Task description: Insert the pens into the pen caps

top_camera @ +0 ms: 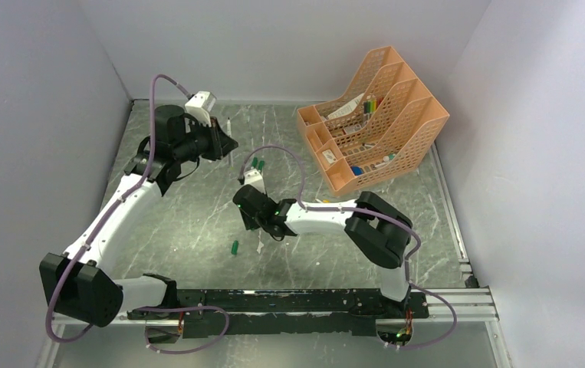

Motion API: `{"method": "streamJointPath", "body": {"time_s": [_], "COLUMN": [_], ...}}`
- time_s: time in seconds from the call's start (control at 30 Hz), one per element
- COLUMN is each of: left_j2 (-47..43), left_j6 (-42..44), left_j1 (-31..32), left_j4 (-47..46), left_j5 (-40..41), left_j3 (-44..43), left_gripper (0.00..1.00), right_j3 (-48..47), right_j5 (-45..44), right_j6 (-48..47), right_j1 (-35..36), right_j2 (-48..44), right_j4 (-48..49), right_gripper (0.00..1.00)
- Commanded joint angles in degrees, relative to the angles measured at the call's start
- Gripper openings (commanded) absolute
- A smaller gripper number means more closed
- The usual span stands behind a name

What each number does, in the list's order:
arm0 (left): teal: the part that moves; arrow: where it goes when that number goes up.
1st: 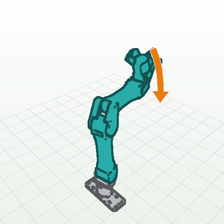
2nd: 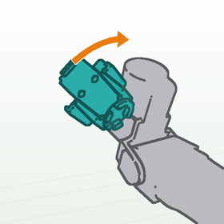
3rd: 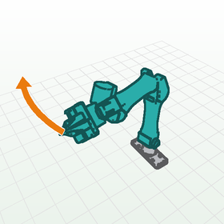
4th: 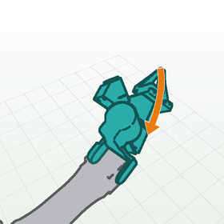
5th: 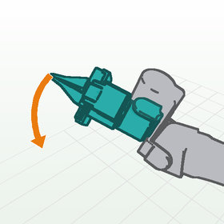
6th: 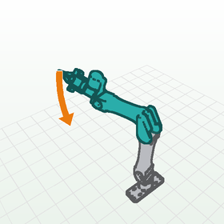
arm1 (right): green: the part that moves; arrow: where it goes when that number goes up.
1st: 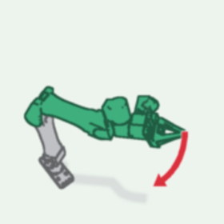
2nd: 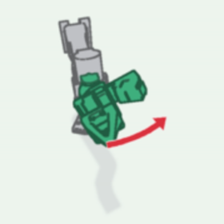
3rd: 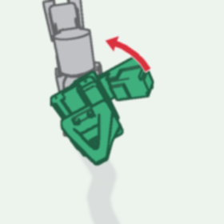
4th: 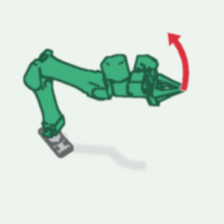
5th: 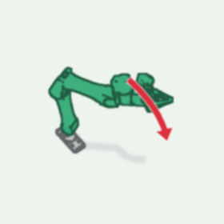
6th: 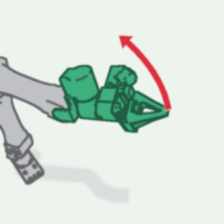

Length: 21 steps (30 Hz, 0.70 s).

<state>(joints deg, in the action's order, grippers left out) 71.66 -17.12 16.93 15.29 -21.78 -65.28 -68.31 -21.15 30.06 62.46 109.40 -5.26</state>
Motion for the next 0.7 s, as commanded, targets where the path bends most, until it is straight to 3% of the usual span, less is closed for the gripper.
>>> {"method": "streamJointPath", "body": {"time_s": [0.0,0.27,0.33,0.53,0.67], "left_j2": [-1.87,-2.66,-2.67,-3.09,-2.98], "left_j6": [-0.18,-0.59,-0.55,-0.53,-1.09], "left_j1": [-0.91,-1.49,-1.61,-1.79,-1.89], "left_j4": [-0.88,-1.05,-0.98,-1.25,-1.76], "left_j5": [2.35,3.83,3.73,3.57,2.76], "left_j3": [0.49,0.94,1.04,1.31,1.76], "left_gripper": [0.07,0.07,0.07,0.07,0.07], "right_j3": [-0.88,-0.31,-0.62,-0.14,3.38], "right_j5": [-2.41,-2.5,-2.65,-2.07,-2.72], "right_j6": [3.3,6.2,6.34,6.14,6.1], "right_j1": [0.79,1.72,2.04,2.15,2.07], "right_j2": [2.75,5.34,5.63,4.0,0.03], "right_j4": [-3.12,-3.11,-3.46,-2.85,0.08], "right_gripper": [0.42,0.38,0.25,0.03,0.0]}}
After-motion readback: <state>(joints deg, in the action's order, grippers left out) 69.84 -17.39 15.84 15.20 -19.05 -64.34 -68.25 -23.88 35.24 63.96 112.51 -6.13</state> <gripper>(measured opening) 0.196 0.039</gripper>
